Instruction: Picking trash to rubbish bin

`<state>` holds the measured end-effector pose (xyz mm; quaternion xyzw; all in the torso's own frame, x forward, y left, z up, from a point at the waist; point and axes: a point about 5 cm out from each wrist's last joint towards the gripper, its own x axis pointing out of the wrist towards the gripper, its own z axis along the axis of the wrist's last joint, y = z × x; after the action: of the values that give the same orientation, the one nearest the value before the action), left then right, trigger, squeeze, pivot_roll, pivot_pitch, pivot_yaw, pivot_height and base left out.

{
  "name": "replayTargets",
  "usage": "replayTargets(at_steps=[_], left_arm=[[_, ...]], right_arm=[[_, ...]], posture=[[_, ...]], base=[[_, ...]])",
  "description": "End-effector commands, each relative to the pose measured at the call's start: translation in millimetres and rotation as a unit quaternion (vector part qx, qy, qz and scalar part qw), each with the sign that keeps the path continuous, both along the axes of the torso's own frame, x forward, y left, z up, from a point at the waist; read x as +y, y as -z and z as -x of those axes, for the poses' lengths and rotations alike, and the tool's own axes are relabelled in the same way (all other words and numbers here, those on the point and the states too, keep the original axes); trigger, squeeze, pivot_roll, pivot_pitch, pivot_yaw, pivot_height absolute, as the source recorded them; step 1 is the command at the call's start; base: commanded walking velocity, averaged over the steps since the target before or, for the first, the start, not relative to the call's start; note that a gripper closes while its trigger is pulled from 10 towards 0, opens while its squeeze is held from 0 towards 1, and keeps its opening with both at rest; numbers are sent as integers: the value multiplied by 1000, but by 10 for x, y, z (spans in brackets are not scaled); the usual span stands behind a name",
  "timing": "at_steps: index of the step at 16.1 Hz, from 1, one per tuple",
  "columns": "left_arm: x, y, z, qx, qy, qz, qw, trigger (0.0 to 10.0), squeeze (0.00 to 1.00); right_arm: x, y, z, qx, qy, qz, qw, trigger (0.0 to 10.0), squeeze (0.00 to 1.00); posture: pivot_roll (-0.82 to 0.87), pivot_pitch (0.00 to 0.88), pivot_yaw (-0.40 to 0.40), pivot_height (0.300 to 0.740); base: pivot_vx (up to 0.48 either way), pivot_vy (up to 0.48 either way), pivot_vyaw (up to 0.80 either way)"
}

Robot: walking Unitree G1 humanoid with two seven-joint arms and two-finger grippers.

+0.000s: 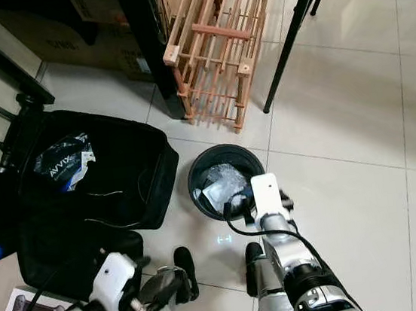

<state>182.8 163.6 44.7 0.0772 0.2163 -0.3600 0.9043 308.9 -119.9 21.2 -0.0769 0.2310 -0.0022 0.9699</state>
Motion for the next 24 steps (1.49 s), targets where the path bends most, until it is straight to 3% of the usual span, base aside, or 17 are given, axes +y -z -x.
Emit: replayTargets(at_steps=[1, 2, 7, 8, 9, 11, 15, 24], left_arm=[[-12, 102, 48, 17, -7, -6, 1000, 10000, 0], [-48, 92, -41, 4, -14, -1, 1000, 10000, 0], [-212, -178, -536, -103, -72, 21, 992, 10000, 0], [-315, -312, -707, -140, -90, 36, 985, 10000, 0], [-348, -350, -758, -147, -93, 42, 984, 10000, 0], [-470, -547, -919, -183, -98, 71, 976, 10000, 0], [-651, -656, -1000, -200, -94, 104, 970, 10000, 0], [-724, -642, -1056, -197, -88, 110, 970, 10000, 0]], right_arm=[[12, 19, 39, -9, -7, 13, 1000, 10000, 373], [1, -32, 10, -25, -8, 25, 999, 10000, 0], [-215, -335, -43, -122, 14, 49, 991, 10000, 0], [-301, -521, -36, -174, 20, 51, 983, 10000, 0], [-326, -562, -32, -182, 21, 54, 982, 10000, 0], [-459, -713, 76, -211, 34, 64, 975, 10000, 0], [-572, -815, 246, -220, 48, 77, 971, 10000, 0], [-548, -896, 251, -215, 50, 78, 972, 10000, 0]], posture=[[121, 387, 2, 740], [119, 347, 0, 740], [99, 192, 1, 740], [82, 144, -2, 740], [76, 127, -3, 740], [57, 87, -2, 740], [11, 62, -1, 740], [-7, 54, 1, 740]], base=[[0, 0, 0], [0, 0, 0], [0, 0, 0], [0, 0, 0], [0, 0, 0], [0, 0, 0], [0, -181, 0], [0, -475, 0]])
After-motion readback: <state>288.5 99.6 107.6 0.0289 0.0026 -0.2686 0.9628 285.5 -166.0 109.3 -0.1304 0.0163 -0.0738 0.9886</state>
